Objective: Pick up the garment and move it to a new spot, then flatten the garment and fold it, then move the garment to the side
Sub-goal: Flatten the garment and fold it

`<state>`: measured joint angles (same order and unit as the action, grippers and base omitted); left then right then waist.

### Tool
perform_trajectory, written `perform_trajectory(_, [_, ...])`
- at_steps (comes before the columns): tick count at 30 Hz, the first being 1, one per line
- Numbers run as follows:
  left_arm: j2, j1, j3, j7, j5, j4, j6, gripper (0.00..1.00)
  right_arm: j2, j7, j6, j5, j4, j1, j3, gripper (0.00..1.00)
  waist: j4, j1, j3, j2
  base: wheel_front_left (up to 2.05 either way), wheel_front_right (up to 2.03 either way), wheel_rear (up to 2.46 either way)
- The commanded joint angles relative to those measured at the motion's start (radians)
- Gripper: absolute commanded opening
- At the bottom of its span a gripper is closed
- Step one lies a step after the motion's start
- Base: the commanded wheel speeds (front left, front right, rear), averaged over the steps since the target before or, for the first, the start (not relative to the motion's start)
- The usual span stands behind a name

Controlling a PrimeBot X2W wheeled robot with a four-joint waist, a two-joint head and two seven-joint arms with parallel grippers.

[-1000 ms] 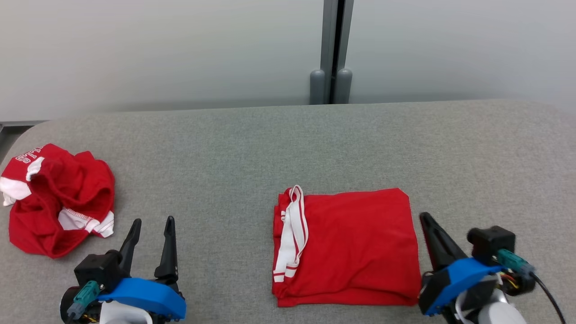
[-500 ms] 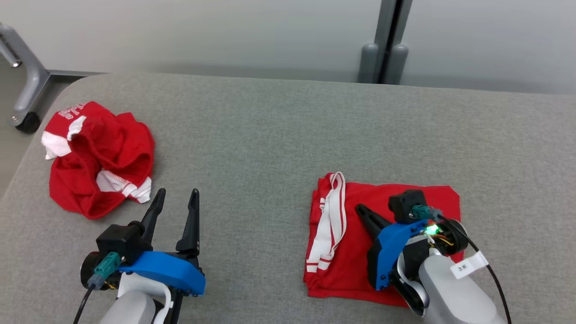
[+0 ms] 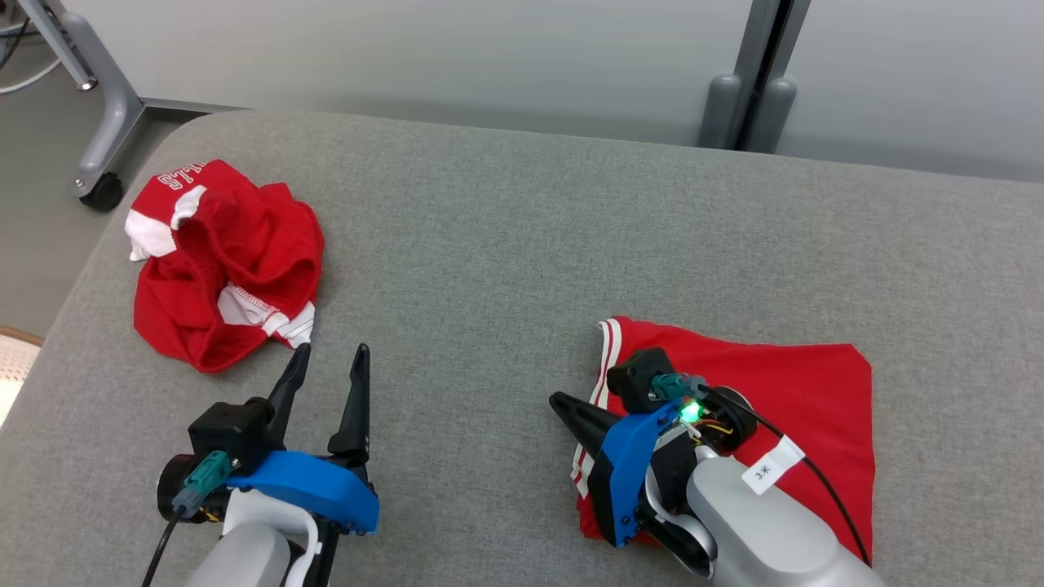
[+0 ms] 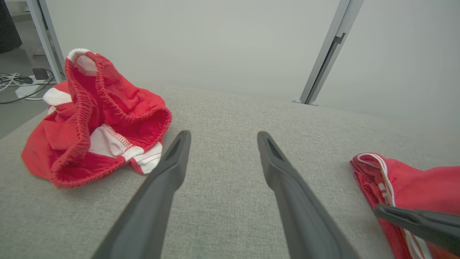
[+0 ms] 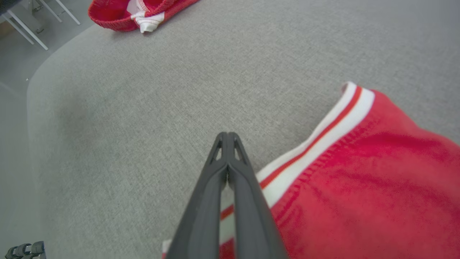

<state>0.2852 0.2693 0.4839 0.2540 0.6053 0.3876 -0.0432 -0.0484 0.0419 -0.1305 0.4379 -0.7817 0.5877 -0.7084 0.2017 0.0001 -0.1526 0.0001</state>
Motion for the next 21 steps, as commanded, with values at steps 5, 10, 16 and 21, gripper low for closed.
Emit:
perform_trajectory(5, [0.002,-0.003,-0.021,0.008,0.003,0.013,-0.003,1.0,-0.004,-0.11,-0.001,0.099,0.046,0.035,0.02,0.01,-0.033,-0.0001,0.027,-0.0001,0.0,0.0,0.0])
perform_trajectory(10, [0.017,-0.037,-0.046,0.011,0.006,0.006,-0.009,1.0,-0.003,-0.228,-0.001,0.072,0.09,0.013,0.139,1.0,-0.087,-0.0001,0.06,-0.0001,0.0,0.0,0.0])
perform_trajectory(16, [0.032,-0.08,-0.078,0.011,0.008,-0.016,-0.021,1.0,-0.022,-0.274,0.0,-0.054,0.18,-0.075,0.358,1.0,-0.15,-0.0001,0.094,-0.0001,0.0,0.0,0.0])
perform_trajectory(21, [0.049,-0.115,-0.106,0.011,0.007,-0.042,-0.032,1.0,-0.03,-0.218,-0.001,-0.192,0.332,-0.213,0.588,1.0,-0.202,-0.0001,0.117,-0.0001,0.0,0.0,0.0])
